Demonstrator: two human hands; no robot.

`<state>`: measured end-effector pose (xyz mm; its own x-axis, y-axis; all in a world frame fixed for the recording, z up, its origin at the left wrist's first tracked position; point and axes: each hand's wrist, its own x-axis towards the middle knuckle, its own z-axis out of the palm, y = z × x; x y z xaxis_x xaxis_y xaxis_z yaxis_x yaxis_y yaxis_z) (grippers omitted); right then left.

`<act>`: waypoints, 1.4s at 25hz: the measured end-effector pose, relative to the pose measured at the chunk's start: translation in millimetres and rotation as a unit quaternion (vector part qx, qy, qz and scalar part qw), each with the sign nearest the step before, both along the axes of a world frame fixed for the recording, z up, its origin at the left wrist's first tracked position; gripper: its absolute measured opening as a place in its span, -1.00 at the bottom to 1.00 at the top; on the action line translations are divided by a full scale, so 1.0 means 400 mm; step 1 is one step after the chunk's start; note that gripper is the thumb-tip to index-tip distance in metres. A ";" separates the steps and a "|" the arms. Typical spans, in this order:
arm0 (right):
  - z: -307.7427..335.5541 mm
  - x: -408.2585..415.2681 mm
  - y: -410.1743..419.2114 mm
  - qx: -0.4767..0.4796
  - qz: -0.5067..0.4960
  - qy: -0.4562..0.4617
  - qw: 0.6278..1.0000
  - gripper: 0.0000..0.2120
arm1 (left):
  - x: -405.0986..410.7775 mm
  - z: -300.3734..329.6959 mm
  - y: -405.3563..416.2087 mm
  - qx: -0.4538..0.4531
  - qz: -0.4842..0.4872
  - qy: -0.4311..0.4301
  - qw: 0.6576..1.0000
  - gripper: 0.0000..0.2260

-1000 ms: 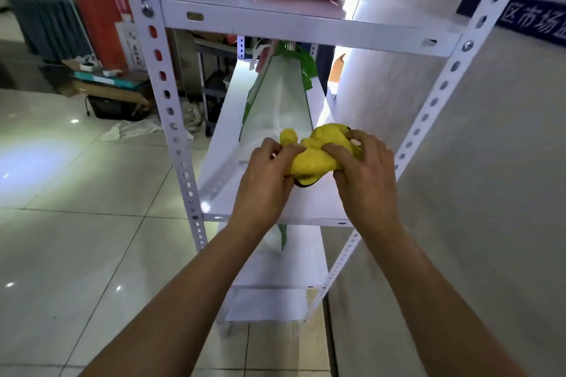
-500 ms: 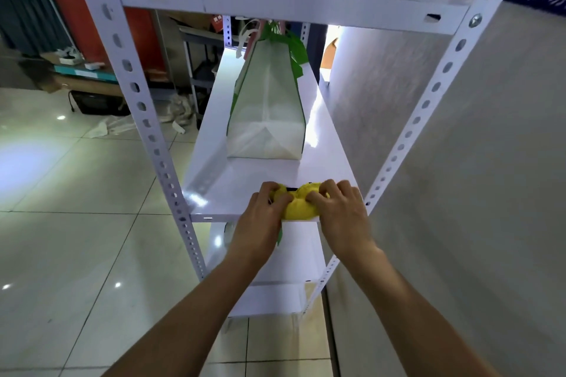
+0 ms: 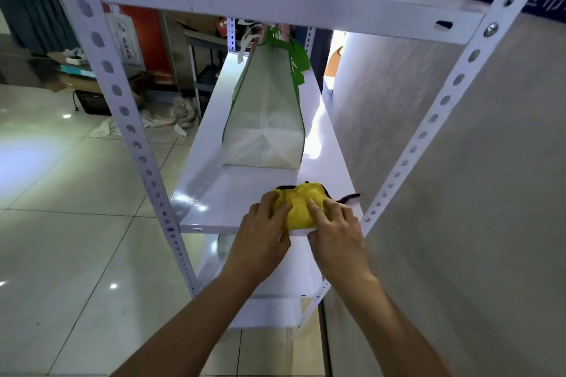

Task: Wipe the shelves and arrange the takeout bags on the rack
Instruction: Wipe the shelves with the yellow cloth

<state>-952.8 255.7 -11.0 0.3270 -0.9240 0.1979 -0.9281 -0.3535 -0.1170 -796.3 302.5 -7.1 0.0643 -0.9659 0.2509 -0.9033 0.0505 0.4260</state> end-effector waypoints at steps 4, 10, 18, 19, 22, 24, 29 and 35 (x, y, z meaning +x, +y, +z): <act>-0.002 0.010 0.007 -0.041 0.005 0.022 0.999 -0.49 | -0.009 0.007 0.018 -0.065 0.017 -0.050 0.996 -0.69; 0.033 0.023 -0.015 -0.046 -0.066 0.052 0.995 -0.63 | -0.073 -0.009 -0.042 -0.026 -0.007 -0.050 0.998 -0.66; 0.006 -0.009 0.004 0.044 -0.057 0.072 0.995 -0.34 | -0.087 -0.027 -0.060 0.074 -0.039 -0.120 0.989 -0.35; 0.010 -0.014 0.006 0.051 -0.049 0.061 0.996 -0.33 | -0.089 -0.024 -0.053 0.076 -0.035 -0.115 0.990 -0.35; 0.020 -0.037 0.028 0.050 -0.027 -0.021 0.998 -0.37 | -0.085 -0.020 -0.012 0.077 -0.012 -0.095 0.992 -0.36; 0.026 -0.053 0.048 0.045 -0.014 -0.087 0.995 -0.42 | -0.080 -0.010 0.019 0.085 -0.001 -0.082 0.993 -0.39; 0.062 -0.036 0.123 0.036 0.033 -0.183 0.982 -0.55 | -0.070 0.055 0.119 0.064 0.035 -0.037 0.997 -0.56; 0.091 0.060 0.236 0.070 0.133 -0.287 0.946 -0.69 | 0.007 0.132 0.295 0.023 0.108 0.009 0.994 -0.69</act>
<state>-928.9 349.9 25.5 0.4270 -0.8546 0.2955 -0.5787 -0.5093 -0.6369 -793.3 420.4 45.7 0.2754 -0.9397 0.2028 -0.8829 -0.1637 0.4401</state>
